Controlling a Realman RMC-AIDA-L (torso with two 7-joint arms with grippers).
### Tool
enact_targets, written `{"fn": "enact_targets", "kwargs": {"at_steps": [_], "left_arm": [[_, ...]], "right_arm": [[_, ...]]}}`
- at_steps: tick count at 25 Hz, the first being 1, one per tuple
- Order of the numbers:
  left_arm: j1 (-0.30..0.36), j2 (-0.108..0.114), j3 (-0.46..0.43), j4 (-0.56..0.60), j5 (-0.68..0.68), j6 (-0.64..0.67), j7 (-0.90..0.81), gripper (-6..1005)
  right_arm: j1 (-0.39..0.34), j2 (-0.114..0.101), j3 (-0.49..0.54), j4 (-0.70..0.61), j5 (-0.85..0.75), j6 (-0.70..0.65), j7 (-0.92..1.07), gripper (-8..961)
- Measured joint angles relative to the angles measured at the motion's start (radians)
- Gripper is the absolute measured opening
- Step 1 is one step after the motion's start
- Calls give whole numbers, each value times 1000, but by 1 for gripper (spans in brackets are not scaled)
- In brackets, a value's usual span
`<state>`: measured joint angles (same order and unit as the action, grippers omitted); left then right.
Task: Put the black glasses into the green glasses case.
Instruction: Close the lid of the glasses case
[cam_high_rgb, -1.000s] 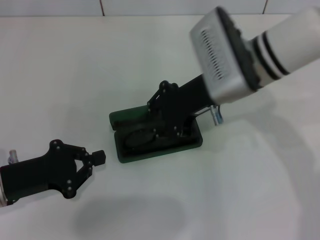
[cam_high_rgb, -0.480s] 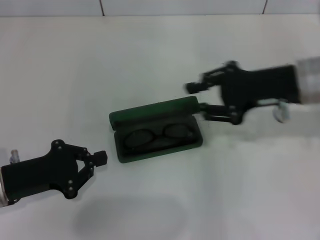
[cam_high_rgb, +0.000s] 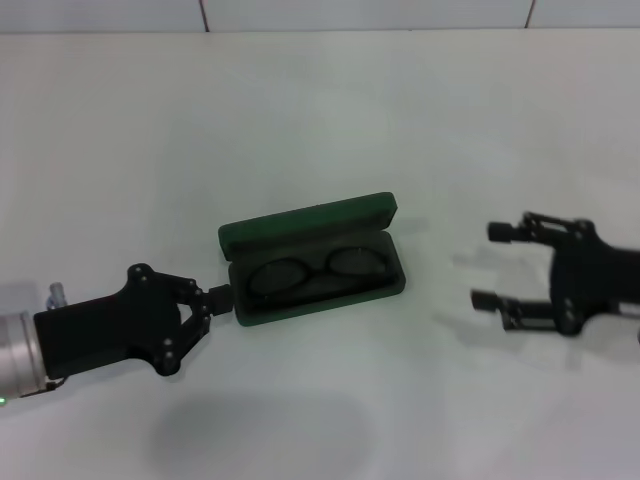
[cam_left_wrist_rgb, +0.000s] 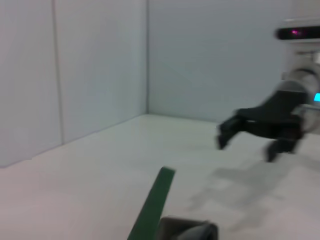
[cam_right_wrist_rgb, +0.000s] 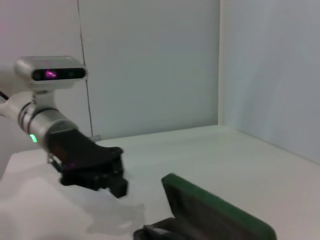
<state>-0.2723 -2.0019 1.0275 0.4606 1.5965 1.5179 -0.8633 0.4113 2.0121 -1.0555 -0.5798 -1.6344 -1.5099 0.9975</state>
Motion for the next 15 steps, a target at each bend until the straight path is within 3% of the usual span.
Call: {"fn": "enact_targets", "kwargs": {"at_steps": [5,7,15], "left_arm": [[-24,-22,-2,-3,45,-94,-4,43],[-38,-32,-3,-1,45,-149,-6,44],[-88,-34,-4,-9,38,-218,-15,44]], "right_arm": [[-39,5,64,100,2,-62,-145,766],[-39,3,63,124,-1,-63,-152,782],[-38,4,55,156,-21,-57,-177,800]]}}
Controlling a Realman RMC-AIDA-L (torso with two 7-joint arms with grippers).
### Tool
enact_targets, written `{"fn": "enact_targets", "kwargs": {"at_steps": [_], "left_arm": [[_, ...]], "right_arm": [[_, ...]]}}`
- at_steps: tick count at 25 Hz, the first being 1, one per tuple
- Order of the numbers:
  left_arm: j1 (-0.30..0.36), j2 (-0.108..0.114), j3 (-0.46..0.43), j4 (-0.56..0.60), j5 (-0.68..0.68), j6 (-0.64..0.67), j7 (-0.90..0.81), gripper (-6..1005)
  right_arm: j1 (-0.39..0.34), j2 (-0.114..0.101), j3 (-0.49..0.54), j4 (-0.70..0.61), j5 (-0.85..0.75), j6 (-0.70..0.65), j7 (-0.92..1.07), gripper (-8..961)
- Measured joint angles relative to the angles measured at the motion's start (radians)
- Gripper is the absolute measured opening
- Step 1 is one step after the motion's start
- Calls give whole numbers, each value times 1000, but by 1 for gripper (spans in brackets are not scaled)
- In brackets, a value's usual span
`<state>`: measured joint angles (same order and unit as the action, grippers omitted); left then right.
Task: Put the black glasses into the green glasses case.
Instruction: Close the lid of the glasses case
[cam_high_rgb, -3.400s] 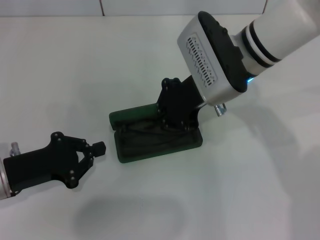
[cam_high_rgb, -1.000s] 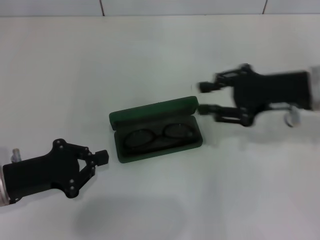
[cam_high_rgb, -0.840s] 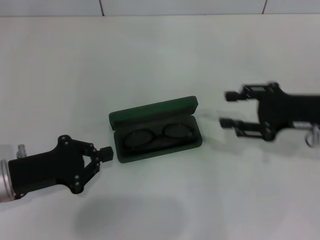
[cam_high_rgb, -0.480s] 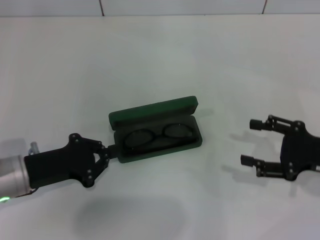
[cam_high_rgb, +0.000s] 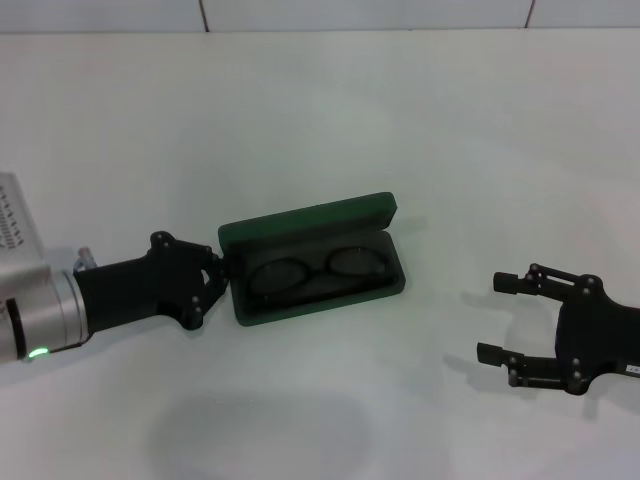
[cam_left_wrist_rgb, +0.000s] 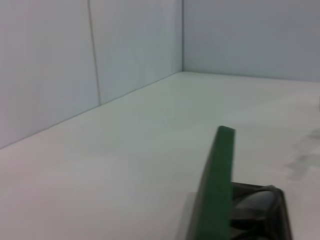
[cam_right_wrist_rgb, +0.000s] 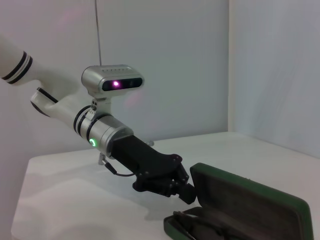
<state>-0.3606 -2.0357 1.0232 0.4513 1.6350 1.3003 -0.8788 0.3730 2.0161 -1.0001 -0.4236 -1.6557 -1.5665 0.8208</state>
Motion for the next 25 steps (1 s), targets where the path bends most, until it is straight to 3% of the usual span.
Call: {"fn": "enact_targets", "kwargs": {"at_steps": [25], "left_arm": [[-75,4,-116,21,-2,-97,-4,47]], "right_arm": [[4,1,11,5,8,3,-3,799]]}}
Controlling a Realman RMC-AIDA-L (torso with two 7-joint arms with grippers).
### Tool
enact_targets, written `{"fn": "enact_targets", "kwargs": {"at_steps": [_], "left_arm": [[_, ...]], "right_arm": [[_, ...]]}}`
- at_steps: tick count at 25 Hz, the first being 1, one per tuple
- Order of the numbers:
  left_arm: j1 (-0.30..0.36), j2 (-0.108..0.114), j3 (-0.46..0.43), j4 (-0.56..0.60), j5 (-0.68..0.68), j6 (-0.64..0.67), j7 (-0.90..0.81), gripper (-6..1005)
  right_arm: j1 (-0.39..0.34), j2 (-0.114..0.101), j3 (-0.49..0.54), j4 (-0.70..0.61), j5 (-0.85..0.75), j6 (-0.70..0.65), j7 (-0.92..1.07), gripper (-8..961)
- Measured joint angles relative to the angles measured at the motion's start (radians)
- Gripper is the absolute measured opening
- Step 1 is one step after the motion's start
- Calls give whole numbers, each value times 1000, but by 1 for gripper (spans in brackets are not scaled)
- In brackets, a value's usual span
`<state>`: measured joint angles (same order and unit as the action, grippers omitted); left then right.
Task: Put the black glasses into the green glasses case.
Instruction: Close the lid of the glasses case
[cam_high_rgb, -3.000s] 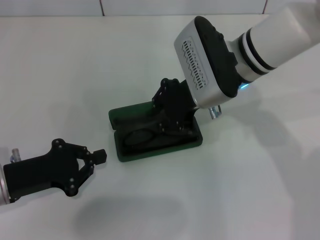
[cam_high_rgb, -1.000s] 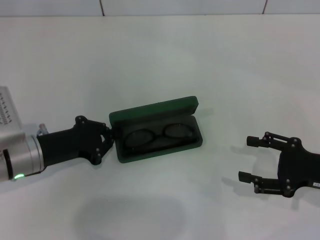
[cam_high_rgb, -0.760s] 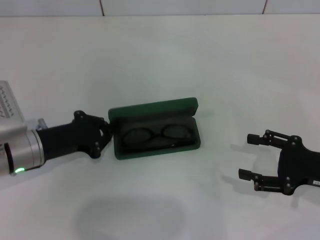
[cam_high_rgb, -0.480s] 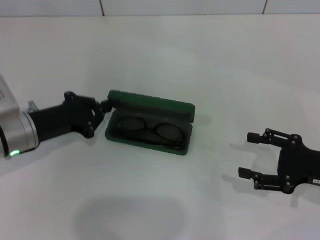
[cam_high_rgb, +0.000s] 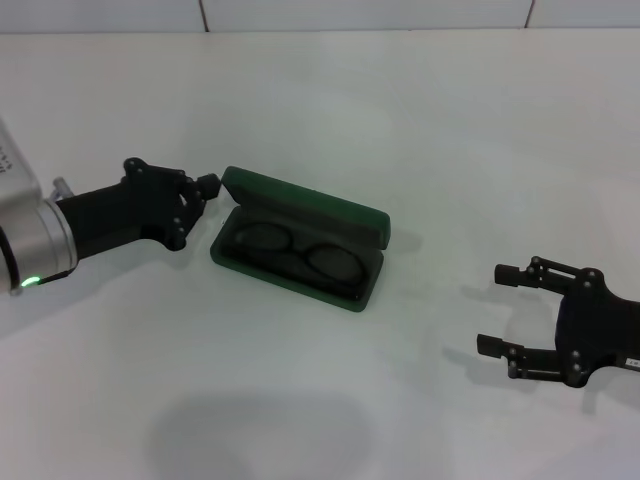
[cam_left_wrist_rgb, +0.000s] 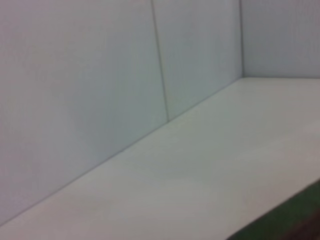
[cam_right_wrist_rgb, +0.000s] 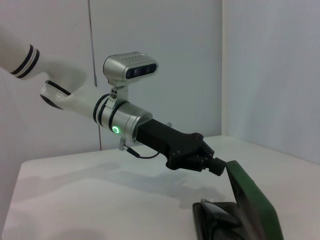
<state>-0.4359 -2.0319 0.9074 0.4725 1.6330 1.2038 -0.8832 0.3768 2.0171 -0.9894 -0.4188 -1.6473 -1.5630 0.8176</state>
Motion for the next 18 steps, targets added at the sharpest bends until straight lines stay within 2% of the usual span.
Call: {"fn": "enact_targets", "kwargs": {"at_steps": [3,6,7,8,10,12,15,18], "left_arm": [[17,-4,-44,0,-2,18,-12,47],[48,-4,-103,0,-6,96,-76,48],[65,-4,-152,10,-7,158,-200,48],[65,-4,-152,10,-7,158,-200,48],[86,-6,-174,54,-6,184,-350,48],[106,-19,-173,118,1,190,-449,48],[123,-52,-155,256,46,188,-584,48],[114,-64,-86,352,67,171,-699,49]], "right_arm": [[-4,-1,1,0,0,0,0,799],[-9,-2,3,-1,1,0,0,799],[-9,-3,4,-1,2,0,0,799],[-9,-4,7,-1,3,0,0,799],[-11,-4,14,0,3,0,0,799],[-13,-3,18,0,4,0,-1,799],[-13,-3,18,1,4,9,-1,799],[-9,-3,18,2,4,17,-2,799]]}}
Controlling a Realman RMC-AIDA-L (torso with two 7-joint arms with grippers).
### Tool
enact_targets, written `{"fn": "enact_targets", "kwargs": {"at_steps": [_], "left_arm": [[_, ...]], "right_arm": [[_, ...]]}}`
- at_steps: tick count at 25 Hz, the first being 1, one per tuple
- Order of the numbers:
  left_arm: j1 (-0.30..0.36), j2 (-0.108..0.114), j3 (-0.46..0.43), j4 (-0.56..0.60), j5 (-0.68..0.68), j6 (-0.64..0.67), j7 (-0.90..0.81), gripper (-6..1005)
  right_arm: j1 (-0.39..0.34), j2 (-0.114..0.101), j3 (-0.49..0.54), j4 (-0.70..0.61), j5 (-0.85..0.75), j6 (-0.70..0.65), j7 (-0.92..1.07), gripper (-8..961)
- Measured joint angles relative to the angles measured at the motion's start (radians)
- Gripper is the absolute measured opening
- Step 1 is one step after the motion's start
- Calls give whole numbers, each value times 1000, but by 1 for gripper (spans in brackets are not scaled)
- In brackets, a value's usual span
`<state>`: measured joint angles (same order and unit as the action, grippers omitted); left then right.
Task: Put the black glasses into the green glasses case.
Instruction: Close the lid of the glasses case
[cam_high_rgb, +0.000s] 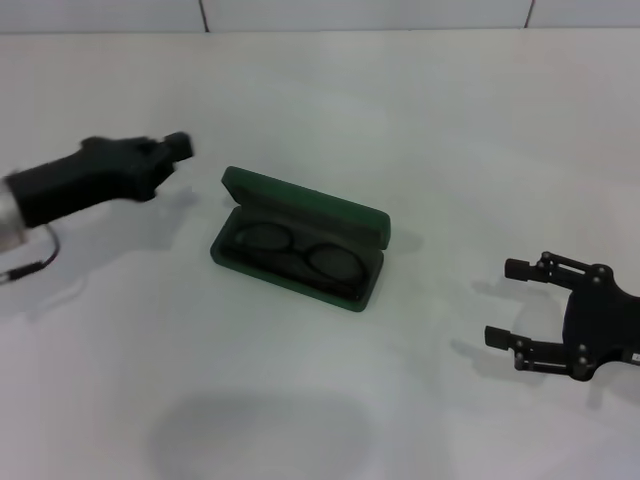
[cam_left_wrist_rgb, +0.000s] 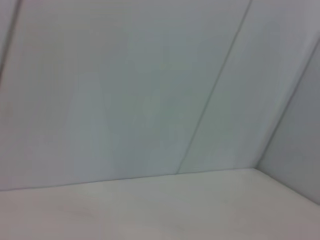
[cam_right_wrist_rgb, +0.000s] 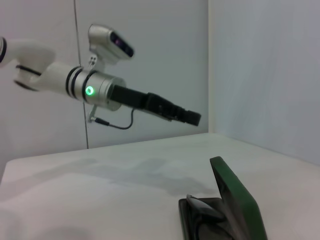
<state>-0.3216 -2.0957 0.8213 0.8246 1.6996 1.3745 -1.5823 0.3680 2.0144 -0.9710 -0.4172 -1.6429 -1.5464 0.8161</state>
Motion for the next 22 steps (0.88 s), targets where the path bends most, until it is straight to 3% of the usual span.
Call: {"fn": "enact_targets", "kwargs": {"at_steps": [4,8,14,22], "left_arm": [[-27,-3,128,75,-31,-94,-74,49],[-67,2,320,138,-77,-296,-141,50],[-124,2,561,192,-16,-602,-302,50],[-78,-2,766,237,-62,-730,-337,51]], "right_arm": [[5,2,0,0,0,5,0,799],[6,4,0,0,0,5,0,798],[6,4,-1,-2,0,0,0,798],[6,3,-1,-6,0,4,0,798]]}}
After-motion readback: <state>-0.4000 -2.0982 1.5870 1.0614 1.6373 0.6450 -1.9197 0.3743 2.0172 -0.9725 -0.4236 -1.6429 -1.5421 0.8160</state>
